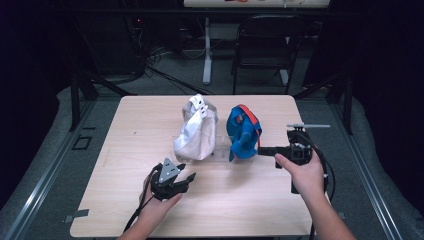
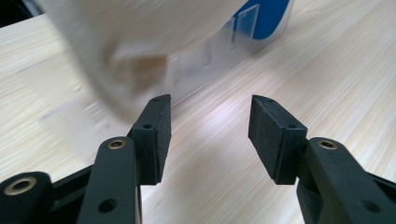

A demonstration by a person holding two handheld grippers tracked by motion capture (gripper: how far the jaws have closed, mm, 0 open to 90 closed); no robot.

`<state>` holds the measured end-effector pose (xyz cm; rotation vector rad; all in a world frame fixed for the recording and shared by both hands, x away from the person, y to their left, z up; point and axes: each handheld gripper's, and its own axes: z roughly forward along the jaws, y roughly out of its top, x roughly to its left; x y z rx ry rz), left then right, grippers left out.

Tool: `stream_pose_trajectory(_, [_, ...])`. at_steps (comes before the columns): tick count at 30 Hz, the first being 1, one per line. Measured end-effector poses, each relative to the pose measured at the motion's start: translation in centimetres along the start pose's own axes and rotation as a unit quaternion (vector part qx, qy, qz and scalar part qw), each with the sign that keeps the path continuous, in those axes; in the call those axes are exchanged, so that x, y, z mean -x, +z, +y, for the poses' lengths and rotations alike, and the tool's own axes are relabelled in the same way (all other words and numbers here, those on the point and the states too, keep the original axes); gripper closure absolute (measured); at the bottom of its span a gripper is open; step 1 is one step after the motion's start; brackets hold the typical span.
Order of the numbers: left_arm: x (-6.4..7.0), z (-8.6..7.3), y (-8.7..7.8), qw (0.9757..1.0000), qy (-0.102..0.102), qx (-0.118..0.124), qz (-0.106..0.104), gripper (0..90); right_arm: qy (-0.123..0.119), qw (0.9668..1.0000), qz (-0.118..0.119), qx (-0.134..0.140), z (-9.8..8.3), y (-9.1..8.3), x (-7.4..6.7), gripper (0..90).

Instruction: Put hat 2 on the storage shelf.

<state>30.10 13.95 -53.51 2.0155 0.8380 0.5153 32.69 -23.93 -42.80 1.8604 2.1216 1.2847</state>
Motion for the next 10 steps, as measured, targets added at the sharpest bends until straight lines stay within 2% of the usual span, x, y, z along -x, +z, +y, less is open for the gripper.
stream_pose_trajectory(2, [-0.1,-0.4,-0.4,1.0000,0.001,0.000,0.006,49.1,-0.011,0.9998,-0.009,0.012,-1.7,0.3,0.3,54.0])
stream_pose_trajectory(5, [0.0,-0.7,-0.3,1.0000,-0.004,0.002,0.005,49.0,-0.028,0.9991,-0.024,0.018,-4.1,1.1,0.9,53.9])
stream_pose_trajectory(6, [0.1,-0.8,-0.2,1.0000,-0.005,0.001,0.003,49.0,-0.046,0.9976,-0.042,0.032,-5.9,1.7,1.5,53.2])
stream_pose_trajectory(7, [0.3,-0.8,-0.1,1.0000,-0.005,0.001,-0.001,49.0,-0.046,0.9976,-0.042,0.032,-5.9,1.7,1.5,53.2])
stream_pose_trajectory(10, [1.4,-0.5,0.5,1.0000,0.001,0.004,-0.005,48.9,-0.049,0.9955,-0.052,0.063,-8.3,2.3,2.4,52.5])
